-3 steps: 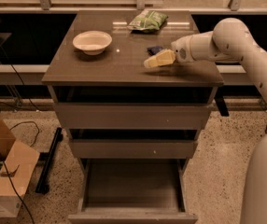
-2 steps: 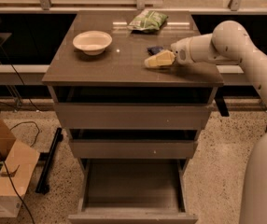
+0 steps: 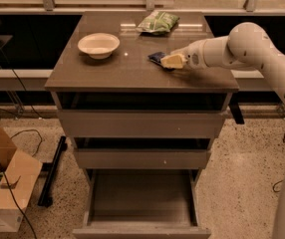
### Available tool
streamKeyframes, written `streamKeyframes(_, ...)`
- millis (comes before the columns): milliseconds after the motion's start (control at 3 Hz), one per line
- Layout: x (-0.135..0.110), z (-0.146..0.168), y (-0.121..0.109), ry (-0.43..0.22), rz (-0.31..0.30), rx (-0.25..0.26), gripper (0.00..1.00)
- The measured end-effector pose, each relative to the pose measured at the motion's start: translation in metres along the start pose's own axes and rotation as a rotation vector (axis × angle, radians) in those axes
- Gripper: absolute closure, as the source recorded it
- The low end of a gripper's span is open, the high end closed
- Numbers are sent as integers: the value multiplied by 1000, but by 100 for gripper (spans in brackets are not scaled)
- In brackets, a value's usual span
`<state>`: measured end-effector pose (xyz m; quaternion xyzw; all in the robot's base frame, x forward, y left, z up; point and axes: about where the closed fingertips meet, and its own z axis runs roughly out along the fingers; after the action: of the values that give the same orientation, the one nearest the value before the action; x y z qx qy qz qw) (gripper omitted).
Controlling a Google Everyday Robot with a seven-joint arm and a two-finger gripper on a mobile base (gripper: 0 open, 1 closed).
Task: Place rxbar blueberry into bottom drawer
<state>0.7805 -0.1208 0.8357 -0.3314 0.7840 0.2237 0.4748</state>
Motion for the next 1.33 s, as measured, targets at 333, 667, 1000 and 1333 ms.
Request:
streamKeyframes(333, -22, -21, 16, -44, -57, 17, 96)
streamKeyframes(667, -48, -41, 30, -95, -126, 26, 100)
streamKeyframes(1000, -63, -60, 68, -117, -191, -36, 100)
streamKeyframes(1333, -52, -71, 99, -93, -202, -105, 100)
